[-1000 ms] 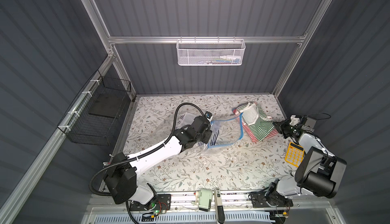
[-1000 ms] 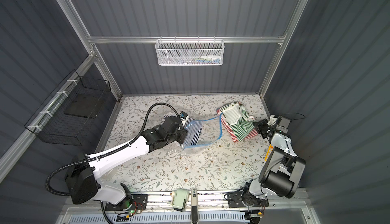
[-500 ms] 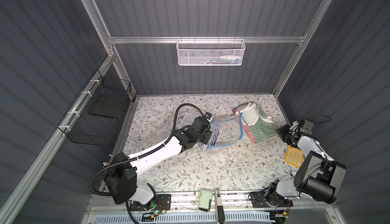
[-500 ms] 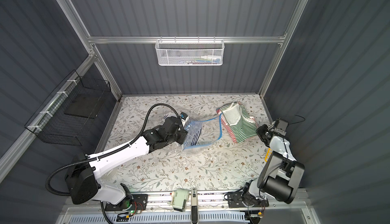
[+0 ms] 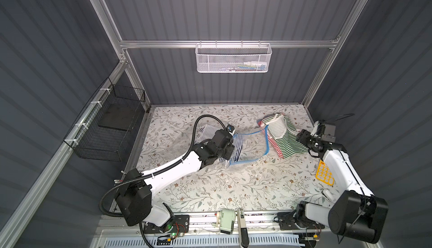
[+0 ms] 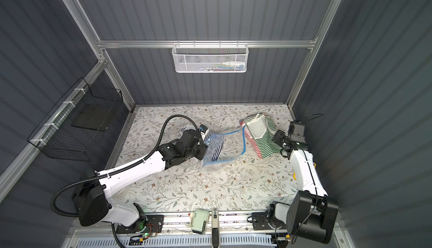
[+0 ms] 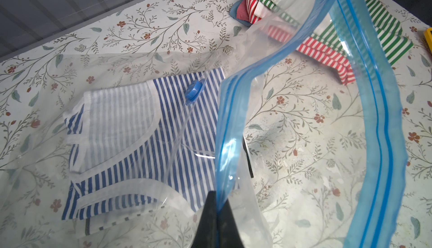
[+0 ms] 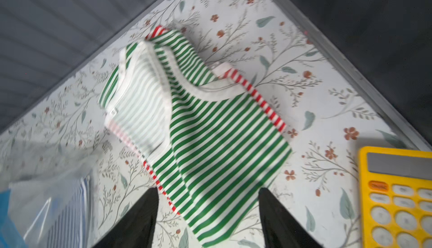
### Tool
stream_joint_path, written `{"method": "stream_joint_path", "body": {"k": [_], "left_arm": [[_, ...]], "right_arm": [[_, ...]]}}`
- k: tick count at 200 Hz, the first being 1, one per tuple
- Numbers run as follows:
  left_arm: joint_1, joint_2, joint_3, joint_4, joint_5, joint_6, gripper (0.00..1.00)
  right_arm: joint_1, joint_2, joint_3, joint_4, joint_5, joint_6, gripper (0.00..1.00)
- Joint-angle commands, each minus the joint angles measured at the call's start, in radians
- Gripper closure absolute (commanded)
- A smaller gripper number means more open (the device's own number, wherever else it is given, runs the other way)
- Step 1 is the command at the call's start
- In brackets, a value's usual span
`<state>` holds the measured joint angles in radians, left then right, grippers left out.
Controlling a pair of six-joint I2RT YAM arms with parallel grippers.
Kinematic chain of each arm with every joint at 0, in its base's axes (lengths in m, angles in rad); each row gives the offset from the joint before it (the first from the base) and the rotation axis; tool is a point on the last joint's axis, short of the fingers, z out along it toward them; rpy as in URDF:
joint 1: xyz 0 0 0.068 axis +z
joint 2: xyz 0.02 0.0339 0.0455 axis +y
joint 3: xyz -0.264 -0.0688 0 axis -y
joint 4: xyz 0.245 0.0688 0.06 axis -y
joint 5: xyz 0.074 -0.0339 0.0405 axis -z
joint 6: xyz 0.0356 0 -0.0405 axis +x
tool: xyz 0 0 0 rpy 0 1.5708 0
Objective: Take the tank top out of the vacuum bag
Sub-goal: Place the tank top on the tank top, then adjust the tank top.
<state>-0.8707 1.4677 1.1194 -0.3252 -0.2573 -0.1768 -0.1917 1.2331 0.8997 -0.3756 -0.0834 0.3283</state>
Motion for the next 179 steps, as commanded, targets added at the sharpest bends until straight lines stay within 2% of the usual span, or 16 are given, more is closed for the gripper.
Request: {"method": "stream_joint_path", "body": {"k": [1,15,30,60,81,116,179], "left_arm": [[0.007,-0.018,0.023,-0.063,-0.077,-0.037,1.0],[0.006,-0.021,0.028,-0.085,-0.11,-0.055,1.0],[0.006,-0.023,0.033,-0.112,-0.158,-0.086,1.0],[0.01,-0.019,0.04,-0.172,-0.253,-0.143,1.0],[0.016,-0.024,0.034,-0.187,-0.276,-0.155,1.0],[0.02,-0.042,0.016,-0.175,-0.269,-0.152,1.0],[0.025,-0.045,0.007,-0.161,-0.259,-0.145,1.0]], "right_arm": [[0.06,0.022,0.005,-0.056,0.019,-0.087,0.32],[0.098,0.054,0.007,-0.05,-0.026,-0.123,0.34],[0.149,0.107,0.033,-0.072,0.002,-0.149,0.38],[0.264,0.214,0.094,-0.116,0.133,-0.179,0.38],[0.326,0.284,0.142,-0.142,0.231,-0.193,0.46],[0.335,0.363,0.189,-0.148,0.297,-0.165,0.57],[0.339,0.464,0.274,-0.145,0.287,-0.19,0.59]]}}
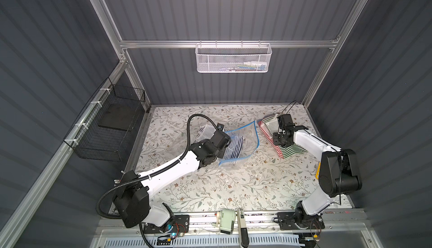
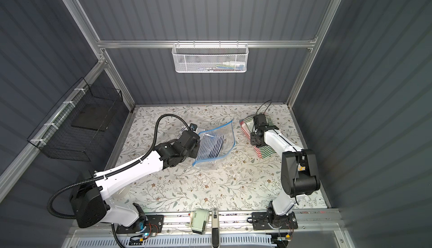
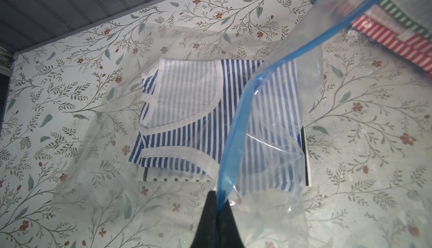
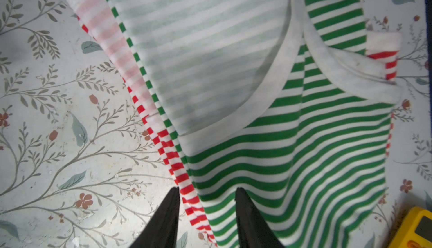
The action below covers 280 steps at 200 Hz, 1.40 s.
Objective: Take the tank top out of the vacuum bag
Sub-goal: Adjust the tank top.
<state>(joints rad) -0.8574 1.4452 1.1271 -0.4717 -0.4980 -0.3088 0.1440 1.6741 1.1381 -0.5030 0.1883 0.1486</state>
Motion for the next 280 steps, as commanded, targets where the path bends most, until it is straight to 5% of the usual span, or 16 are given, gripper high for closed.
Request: {"method": "stream_joint_path", "body": {"k": [1,170,212,244,280], "left_arm": [[0.012,-0.023,0.0,-0.015,-0.018,-0.012,1.0],[0.015,-0.015,-0.011,-0.006,-0.001,-0.011,1.0],[0.016,-0.021,-0.016,-0.006,-0.004,-0.009,1.0],[0.015,-0.027,-0.022,-0.006,-0.006,-0.01,1.0],[0.018,-0.035,-0.029,-0.008,-0.012,-0.01,1.0]], "right_arm": [[0.003,0.025,0.036,-0.016,0.015,-0.011,0.59],[0.011,0.126,0.083,-0.021,0.031,-0.004,0.76],[0.011,0.133,0.09,-0.023,0.033,-0.006,0.84],[0.011,0.139,0.1,-0.023,0.028,-0.01,1.0],[0.011,0.136,0.106,-0.022,0.008,-0.016,1.0]]}}
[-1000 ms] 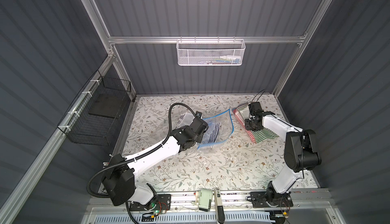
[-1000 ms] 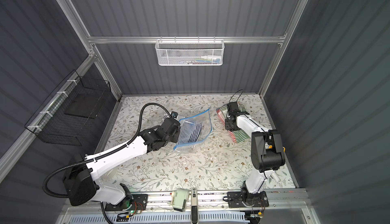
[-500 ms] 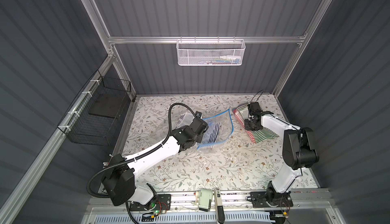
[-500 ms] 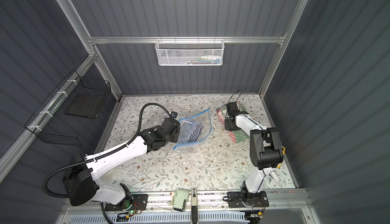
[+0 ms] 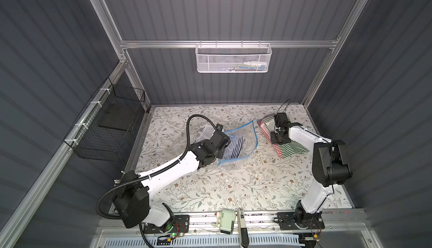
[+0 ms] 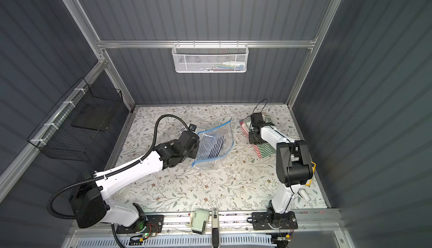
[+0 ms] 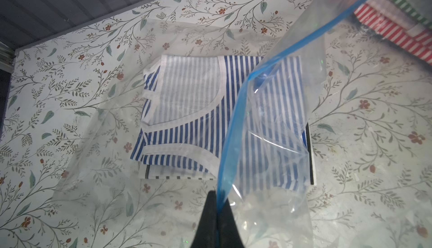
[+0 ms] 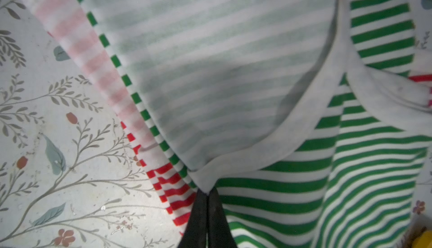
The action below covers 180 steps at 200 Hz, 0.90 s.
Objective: Take the tank top out of the vacuum bag
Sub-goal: Adjust the tank top.
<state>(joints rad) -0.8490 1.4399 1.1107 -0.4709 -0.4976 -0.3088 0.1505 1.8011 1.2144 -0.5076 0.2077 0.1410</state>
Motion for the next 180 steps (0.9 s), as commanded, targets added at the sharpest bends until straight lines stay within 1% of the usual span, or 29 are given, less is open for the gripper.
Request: {"method": "stream_joint_path", "body": {"k": [1,27,76,105,151,180], "left_arm": [[0.009,-0.03,-0.012,-0.009,-0.013,-0.01,1.0],[0.009,-0.031,-0.012,-0.009,-0.011,-0.01,1.0],[0.01,-0.029,-0.014,-0.002,-0.006,-0.013,1.0],[0.009,-0.03,-0.017,0.0,-0.001,-0.014,1.0],[0.01,-0.036,-0.026,0.009,0.002,-0.015,1.0],[0.01,-0.04,-0.033,0.013,0.004,-0.017,1.0]], "right_arm": [[0.004,0.007,0.03,-0.017,-0.013,-0.009,1.0],[0.004,-0.008,0.031,-0.017,-0.043,-0.012,1.0],[0.004,-0.044,0.03,-0.014,-0.162,-0.007,1.0],[0.001,-0.04,0.041,-0.017,-0.166,0.0,1.0],[-0.011,-0.028,0.04,-0.015,-0.208,0.011,1.0],[-0.013,-0.012,0.007,0.015,-0.249,0.029,1.0]]}}
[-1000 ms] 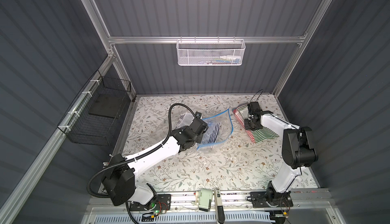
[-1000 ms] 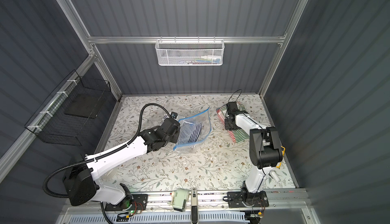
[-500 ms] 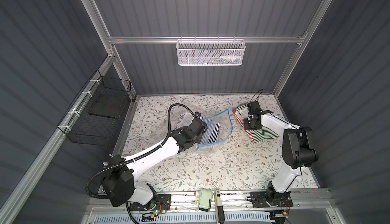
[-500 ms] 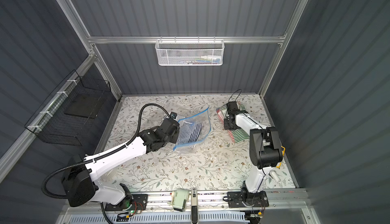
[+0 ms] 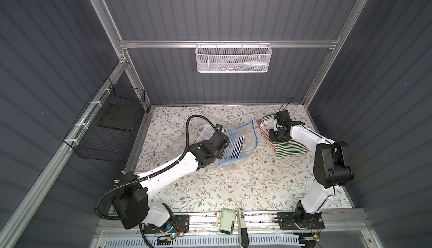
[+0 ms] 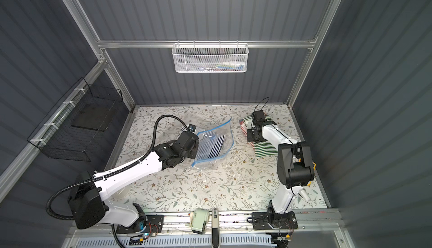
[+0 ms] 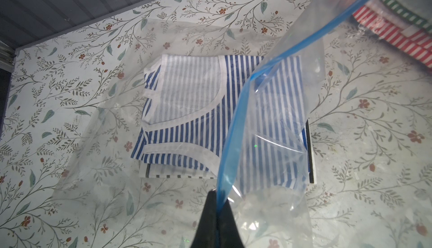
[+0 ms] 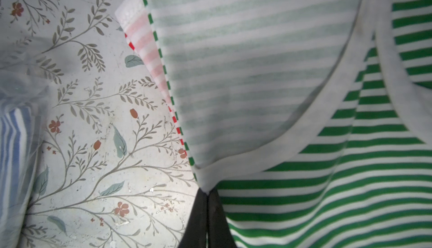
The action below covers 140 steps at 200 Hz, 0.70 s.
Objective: Take the tank top out of the vacuum bag
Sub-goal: Adjust the tank top.
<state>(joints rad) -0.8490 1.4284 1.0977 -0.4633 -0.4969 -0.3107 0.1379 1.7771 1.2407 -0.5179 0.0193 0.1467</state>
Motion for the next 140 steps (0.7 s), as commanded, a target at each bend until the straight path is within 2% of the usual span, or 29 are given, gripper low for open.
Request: {"method": "stream_joint_path", "body": {"k": [1,4,10,26,34,40,70,106,140], "left_arm": [[0.009,-0.029,-0.019,0.006,0.003,-0.015,1.0],[0.009,-0.028,-0.02,0.007,0.003,-0.013,1.0],[0.01,-0.029,-0.018,0.006,0.002,-0.011,1.0],[0.01,-0.027,-0.007,-0.002,0.001,-0.004,1.0],[0.011,-0.029,0.001,-0.007,0.001,-0.002,1.0],[0.011,-0.028,0.004,-0.008,0.003,-0.003,1.0],[0.011,-0.039,-0.004,0.002,0.023,-0.012,1.0],[0.011,-0.049,-0.016,0.015,0.055,-0.026,1.0],[0.01,-0.049,-0.001,0.01,0.073,-0.024,1.0]], "right_arm": [[0.0,0.011,-0.022,0.027,-0.063,0.023,1.0],[0.0,0.01,-0.026,0.033,-0.068,0.024,0.97],[0.0,0.003,-0.036,0.041,-0.075,0.026,0.84],[-0.001,-0.031,-0.058,0.063,-0.075,0.033,0.75],[-0.004,-0.055,-0.067,0.069,-0.072,0.039,0.59],[-0.009,-0.079,-0.077,0.076,-0.074,0.044,0.56],[-0.062,-0.211,-0.186,0.164,-0.116,0.099,0.55],[-0.154,-0.345,-0.391,0.28,-0.185,0.2,0.56],[-0.208,-0.335,-0.461,0.272,-0.222,0.239,0.56]]}}
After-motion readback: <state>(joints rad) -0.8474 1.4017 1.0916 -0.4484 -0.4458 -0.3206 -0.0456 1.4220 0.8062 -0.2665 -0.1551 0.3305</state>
